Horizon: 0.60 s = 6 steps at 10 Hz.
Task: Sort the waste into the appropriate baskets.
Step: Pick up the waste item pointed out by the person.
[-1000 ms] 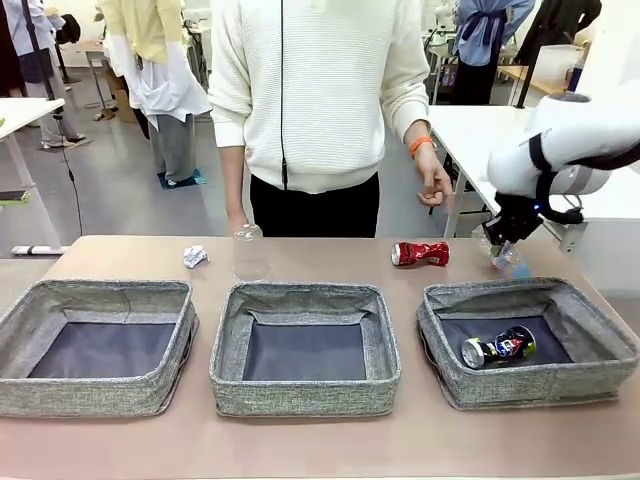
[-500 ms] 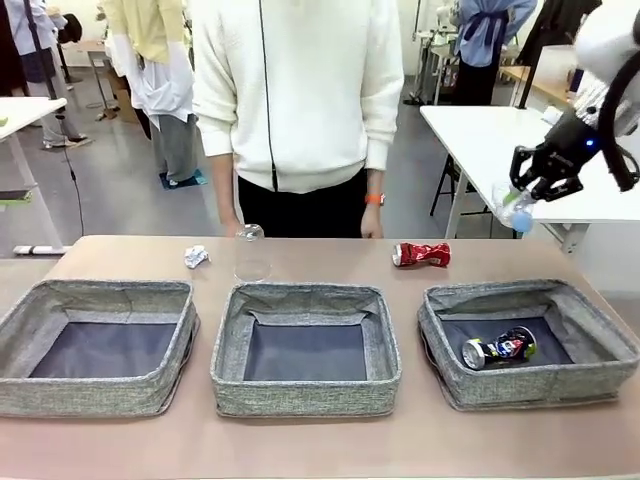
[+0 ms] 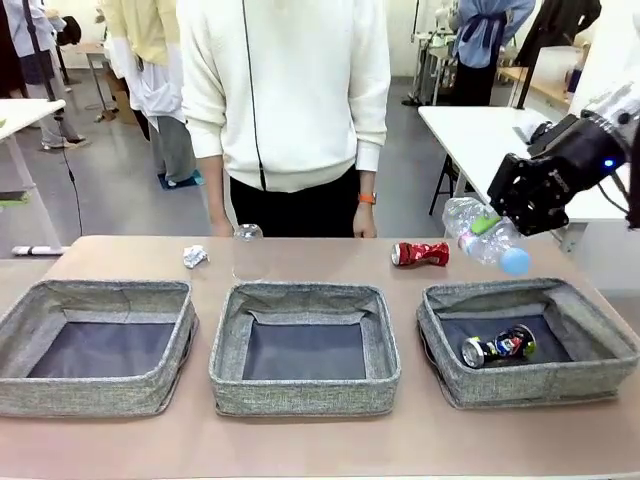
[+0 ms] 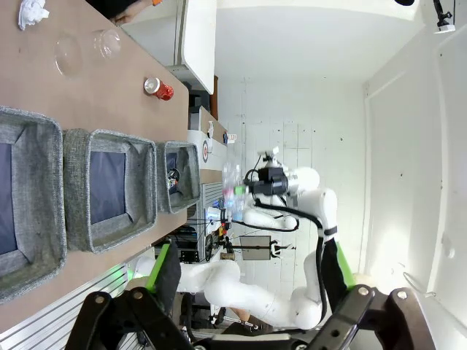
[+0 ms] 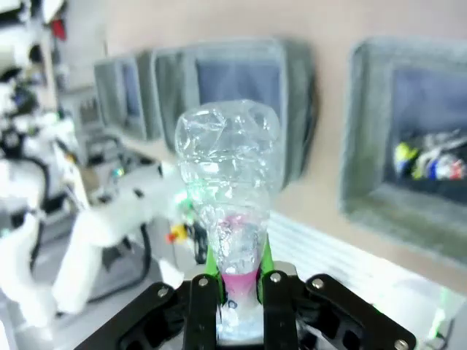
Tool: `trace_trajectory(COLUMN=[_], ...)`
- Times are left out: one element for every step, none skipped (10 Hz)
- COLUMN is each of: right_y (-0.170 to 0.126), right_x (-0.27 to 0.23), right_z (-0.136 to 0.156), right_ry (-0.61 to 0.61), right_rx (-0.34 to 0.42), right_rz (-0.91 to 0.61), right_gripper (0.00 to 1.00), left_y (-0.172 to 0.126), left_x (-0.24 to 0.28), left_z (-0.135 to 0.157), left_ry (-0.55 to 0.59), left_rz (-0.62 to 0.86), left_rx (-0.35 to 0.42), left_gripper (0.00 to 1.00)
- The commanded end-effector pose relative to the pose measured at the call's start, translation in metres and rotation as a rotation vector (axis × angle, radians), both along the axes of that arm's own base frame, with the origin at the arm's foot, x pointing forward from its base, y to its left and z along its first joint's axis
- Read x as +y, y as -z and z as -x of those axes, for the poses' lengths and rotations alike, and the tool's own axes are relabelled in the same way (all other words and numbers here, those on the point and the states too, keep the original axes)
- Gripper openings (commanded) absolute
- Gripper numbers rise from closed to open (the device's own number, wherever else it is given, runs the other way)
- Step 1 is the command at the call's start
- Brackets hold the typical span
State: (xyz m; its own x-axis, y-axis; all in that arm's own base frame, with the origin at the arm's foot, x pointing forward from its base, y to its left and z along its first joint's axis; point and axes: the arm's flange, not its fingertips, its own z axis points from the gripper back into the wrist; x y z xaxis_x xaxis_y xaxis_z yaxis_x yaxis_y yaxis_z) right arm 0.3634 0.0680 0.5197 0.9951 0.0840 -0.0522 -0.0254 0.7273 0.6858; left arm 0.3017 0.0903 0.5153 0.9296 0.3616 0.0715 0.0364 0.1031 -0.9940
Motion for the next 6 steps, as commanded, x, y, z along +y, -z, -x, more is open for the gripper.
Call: trace_trajectory(right_y=[0.007, 0.016, 0.002, 0.002, 0.002, 0.002], right_x=[0.021, 0.029, 0.014, 0.014, 0.014, 0.014], right_z=[0.039, 0.031, 0.028, 0.028, 0.028, 0.028], right_ry=[-0.081, -0.137, -0.051, -0.051, -0.051, -0.051], right_rx=[-0.076, -0.100, -0.017, -0.017, -0.017, -0.017], right_rz=[0.021, 0.067, 0.009, 0.009, 0.009, 0.009], right_gripper=[0.00, 0.00, 0.00, 0.00, 0.00, 0.00], left_y=[-0.002, -0.002, -0.002, -0.002, -0.002, -0.002], left_x=[-0.002, -0.002, -0.002, -0.002, -0.002, -0.002], left_z=[0.001, 0.001, 0.001, 0.001, 0.001, 0.001], left_ry=[0.003, 0.003, 0.003, 0.003, 0.003, 0.003], left_rz=[0.014, 0.014, 0.014, 0.014, 0.014, 0.014], left_rx=[-0.014, -0.014, -0.014, -0.014, -0.014, -0.014], left_gripper=[1.00, 1.00, 1.00, 1.00, 1.00, 1.00])
